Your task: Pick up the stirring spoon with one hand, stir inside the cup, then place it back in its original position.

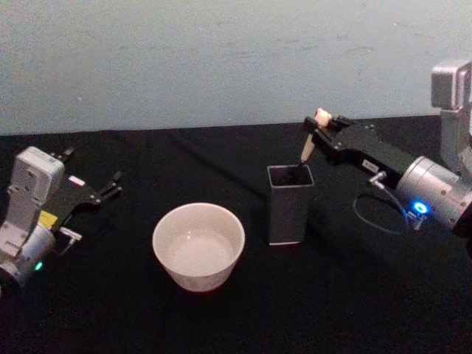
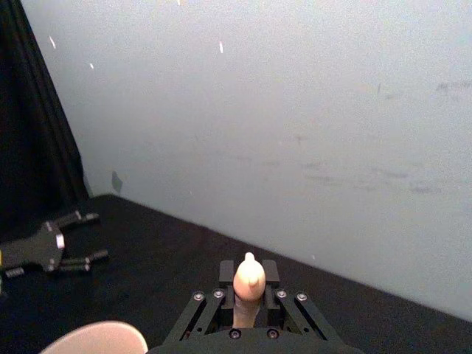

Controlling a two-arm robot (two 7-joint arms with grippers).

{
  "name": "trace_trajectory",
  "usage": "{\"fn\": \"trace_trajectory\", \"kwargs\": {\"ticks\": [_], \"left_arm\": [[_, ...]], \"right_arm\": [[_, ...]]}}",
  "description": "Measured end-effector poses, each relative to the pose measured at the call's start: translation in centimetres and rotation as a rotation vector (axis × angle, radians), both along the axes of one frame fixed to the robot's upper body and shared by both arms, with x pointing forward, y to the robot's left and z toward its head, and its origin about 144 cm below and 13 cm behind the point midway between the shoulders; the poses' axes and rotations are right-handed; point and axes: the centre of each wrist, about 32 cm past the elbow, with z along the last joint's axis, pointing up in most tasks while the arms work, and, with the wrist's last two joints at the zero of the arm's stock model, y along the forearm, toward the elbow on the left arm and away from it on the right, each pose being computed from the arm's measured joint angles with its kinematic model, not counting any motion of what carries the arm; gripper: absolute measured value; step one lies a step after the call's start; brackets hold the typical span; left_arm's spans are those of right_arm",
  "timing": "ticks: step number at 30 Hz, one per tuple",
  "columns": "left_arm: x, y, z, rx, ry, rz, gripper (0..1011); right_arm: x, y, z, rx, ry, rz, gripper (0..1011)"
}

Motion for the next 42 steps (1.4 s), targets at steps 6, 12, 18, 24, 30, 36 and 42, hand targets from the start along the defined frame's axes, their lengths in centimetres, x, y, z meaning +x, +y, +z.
{"fn": "trace_trajectory", "kwargs": {"ticks": [6, 12, 18, 24, 30, 36, 42], "left_arm": [[0.0, 0.0, 0.0, 0.000, 0.000, 0.000, 1001], [0.0, 0.0, 0.0, 0.000, 0.000, 0.000, 1001], [0.0, 0.0, 0.0, 0.000, 0.000, 0.000, 1001], [0.0, 0.0, 0.0, 0.000, 0.000, 0.000, 1001], [0.0, 0.0, 0.0, 0.000, 0.000, 0.000, 1001], [0.0, 0.0, 0.0, 0.000, 0.000, 0.000, 1002], [0.0, 0.0, 0.0, 0.000, 0.000, 0.000, 1001]], "right_arm": [[-0.1, -0.2, 1.1, 0.036, -0.028, 0.005, 223], [0.1, -0.1, 2.0, 0.071, -0.055, 0.008, 223], [0.5, 0.4, 2.7, 0.110, -0.074, 0.020, 223], [0.6, 1.7, 2.9, 0.128, -0.078, 0.058, 223], [0.7, 3.4, 2.4, 0.116, -0.067, 0.121, 223], [0.5, 4.9, 1.6, 0.090, -0.051, 0.177, 223], [0.3, 6.2, 0.7, 0.060, -0.031, 0.225, 223]]}}
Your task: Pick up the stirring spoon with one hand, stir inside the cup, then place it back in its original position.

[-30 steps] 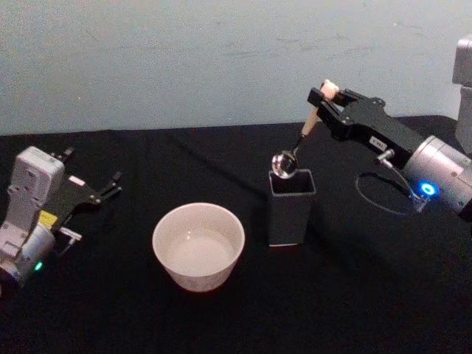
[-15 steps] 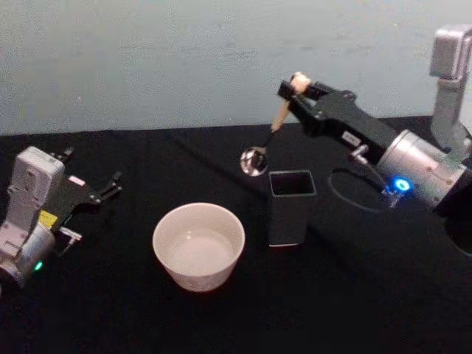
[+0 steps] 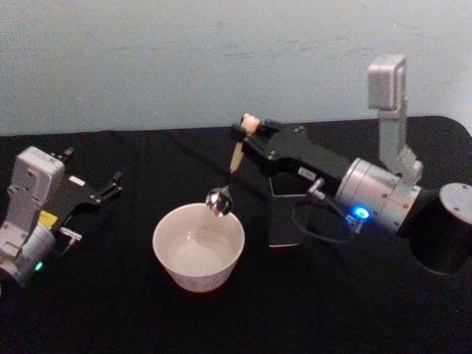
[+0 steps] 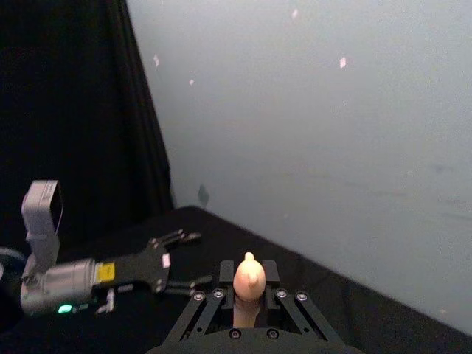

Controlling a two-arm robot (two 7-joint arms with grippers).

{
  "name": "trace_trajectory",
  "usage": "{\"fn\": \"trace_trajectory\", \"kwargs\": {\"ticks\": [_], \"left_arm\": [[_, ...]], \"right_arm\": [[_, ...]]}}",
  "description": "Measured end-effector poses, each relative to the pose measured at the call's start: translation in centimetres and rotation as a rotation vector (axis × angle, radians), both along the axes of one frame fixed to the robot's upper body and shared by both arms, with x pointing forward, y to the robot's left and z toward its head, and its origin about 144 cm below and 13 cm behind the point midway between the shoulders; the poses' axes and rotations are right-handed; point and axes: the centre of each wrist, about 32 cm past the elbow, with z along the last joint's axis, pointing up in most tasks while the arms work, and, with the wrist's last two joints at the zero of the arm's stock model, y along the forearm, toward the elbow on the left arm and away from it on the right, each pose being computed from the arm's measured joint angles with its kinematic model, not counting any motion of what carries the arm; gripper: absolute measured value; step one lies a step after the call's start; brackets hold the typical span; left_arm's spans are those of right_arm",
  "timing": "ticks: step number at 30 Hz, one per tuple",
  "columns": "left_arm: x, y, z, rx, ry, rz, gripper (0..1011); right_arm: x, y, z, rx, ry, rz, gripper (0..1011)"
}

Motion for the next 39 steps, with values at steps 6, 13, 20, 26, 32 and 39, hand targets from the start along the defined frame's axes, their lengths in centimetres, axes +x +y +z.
{"fn": "trace_trajectory", "kwargs": {"ticks": [6, 13, 20, 26, 32, 39], "left_arm": [[0.0, 0.0, 0.0, 0.000, 0.000, 0.000, 1001], [0.0, 0.0, 0.0, 0.000, 0.000, 0.000, 1001], [0.0, 0.0, 0.0, 0.000, 0.000, 0.000, 1001], [0.0, 0.0, 0.0, 0.000, 0.000, 0.000, 1002], [0.0, 0.0, 0.0, 0.000, 0.000, 0.000, 1001], [0.0, 0.0, 0.0, 0.000, 0.000, 0.000, 1001]], "right_arm": [[-0.1, 1.1, -1.1, -0.048, 0.011, 0.038, 223], [-0.2, 2.0, -2.0, -0.082, 0.015, 0.063, 223], [-0.4, 2.9, -3.0, -0.113, 0.019, 0.100, 223], [-0.6, 3.9, -3.7, -0.137, 0.013, 0.132, 223], [-0.5, 5.1, -4.3, -0.158, 0.001, 0.148, 223], [0.3, 6.2, -4.7, -0.163, 0.002, 0.137, 223]]}}
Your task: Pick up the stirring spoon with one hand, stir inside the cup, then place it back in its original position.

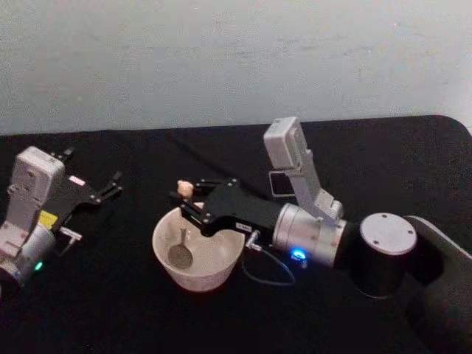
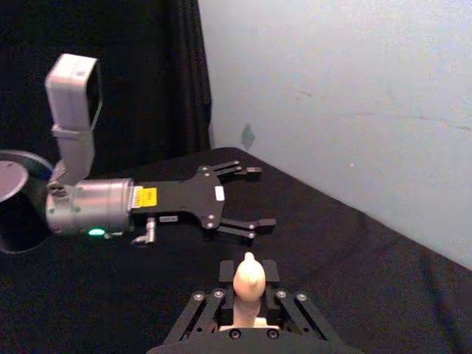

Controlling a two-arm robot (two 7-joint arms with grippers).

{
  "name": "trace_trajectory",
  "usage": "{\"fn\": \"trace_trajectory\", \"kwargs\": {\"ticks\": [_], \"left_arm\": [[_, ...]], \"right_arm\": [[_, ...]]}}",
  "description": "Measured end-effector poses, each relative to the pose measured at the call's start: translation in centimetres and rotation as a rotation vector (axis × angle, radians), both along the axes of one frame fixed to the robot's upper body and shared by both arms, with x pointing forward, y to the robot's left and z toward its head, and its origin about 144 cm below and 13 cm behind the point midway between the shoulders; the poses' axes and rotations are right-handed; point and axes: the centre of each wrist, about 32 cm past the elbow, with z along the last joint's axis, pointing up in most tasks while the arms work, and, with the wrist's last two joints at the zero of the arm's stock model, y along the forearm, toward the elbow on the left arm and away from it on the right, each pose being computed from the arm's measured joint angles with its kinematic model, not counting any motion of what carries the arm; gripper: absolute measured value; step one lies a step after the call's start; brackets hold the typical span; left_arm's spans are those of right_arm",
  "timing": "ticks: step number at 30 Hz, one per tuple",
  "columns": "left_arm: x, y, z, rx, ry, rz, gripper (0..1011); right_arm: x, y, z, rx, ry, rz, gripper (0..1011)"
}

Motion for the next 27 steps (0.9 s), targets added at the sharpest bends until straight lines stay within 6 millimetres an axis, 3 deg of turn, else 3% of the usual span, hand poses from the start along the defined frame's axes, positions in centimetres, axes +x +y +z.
{"fn": "trace_trajectory", "kwargs": {"ticks": [14, 20, 27], "left_arm": [[0.0, 0.0, 0.0, 0.000, 0.000, 0.000, 1001], [0.0, 0.0, 0.0, 0.000, 0.000, 0.000, 1002], [0.0, 0.0, 0.0, 0.000, 0.000, 0.000, 1001]], "right_arm": [[1.7, 1.1, -0.2, 0.011, -0.017, -0.084, 223], [2.3, 0.1, 0.1, 0.012, -0.028, -0.127, 223], [1.6, -1.8, 0.5, -0.004, -0.036, -0.131, 223]]}}
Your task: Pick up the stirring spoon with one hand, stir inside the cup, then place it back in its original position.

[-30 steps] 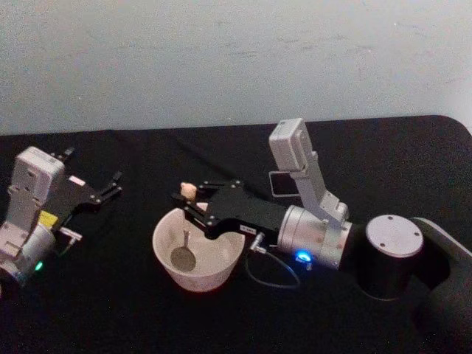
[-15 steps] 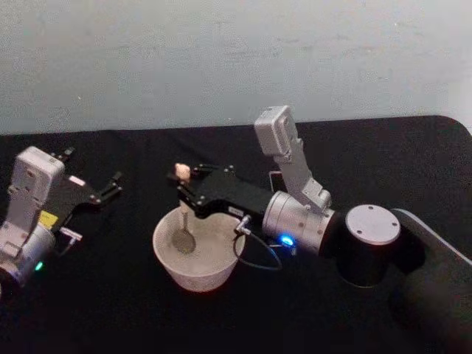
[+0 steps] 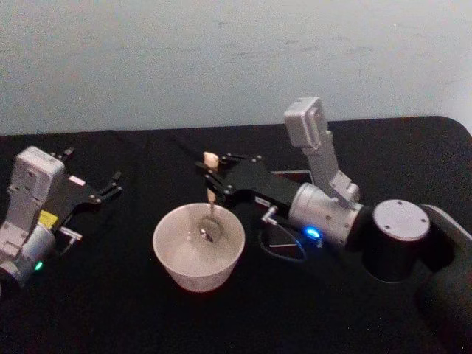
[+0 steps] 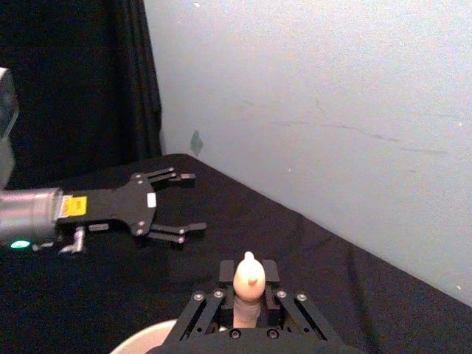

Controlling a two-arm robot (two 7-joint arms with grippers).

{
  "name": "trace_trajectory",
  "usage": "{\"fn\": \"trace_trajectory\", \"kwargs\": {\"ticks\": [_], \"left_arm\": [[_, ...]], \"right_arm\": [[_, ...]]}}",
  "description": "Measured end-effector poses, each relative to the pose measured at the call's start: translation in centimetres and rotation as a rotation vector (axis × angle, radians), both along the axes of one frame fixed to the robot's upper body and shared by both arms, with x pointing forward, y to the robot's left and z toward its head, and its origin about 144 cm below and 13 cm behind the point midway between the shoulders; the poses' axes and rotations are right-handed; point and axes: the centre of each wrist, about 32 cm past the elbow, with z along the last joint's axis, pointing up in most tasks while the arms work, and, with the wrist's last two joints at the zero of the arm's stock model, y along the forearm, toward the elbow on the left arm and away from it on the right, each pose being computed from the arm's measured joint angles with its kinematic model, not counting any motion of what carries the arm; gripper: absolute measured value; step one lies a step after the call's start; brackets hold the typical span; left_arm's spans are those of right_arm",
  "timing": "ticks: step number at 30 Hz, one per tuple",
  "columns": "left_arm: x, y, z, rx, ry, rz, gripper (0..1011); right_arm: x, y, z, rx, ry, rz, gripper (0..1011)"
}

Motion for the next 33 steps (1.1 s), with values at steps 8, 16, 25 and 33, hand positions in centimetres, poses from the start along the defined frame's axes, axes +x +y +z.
{"fn": "trace_trajectory", "kwargs": {"ticks": [8, 16, 25, 33], "left_arm": [[0.0, 0.0, 0.0, 0.000, 0.000, 0.000, 1001], [0.0, 0.0, 0.0, 0.000, 0.000, 0.000, 1001], [0.0, 0.0, 0.0, 0.000, 0.000, 0.000, 1001], [0.0, 0.0, 0.0, 0.000, 0.000, 0.000, 1001]], "right_arm": [[-1.8, -2.0, 0.6, -0.001, 0.009, 0.045, 223], [-3.6, -2.4, 0.9, 0.008, 0.037, 0.104, 223], [-3.7, -0.4, 0.8, 0.020, 0.047, 0.125, 223], [-2.4, 1.7, 0.7, 0.015, 0.032, 0.108, 223]]}}
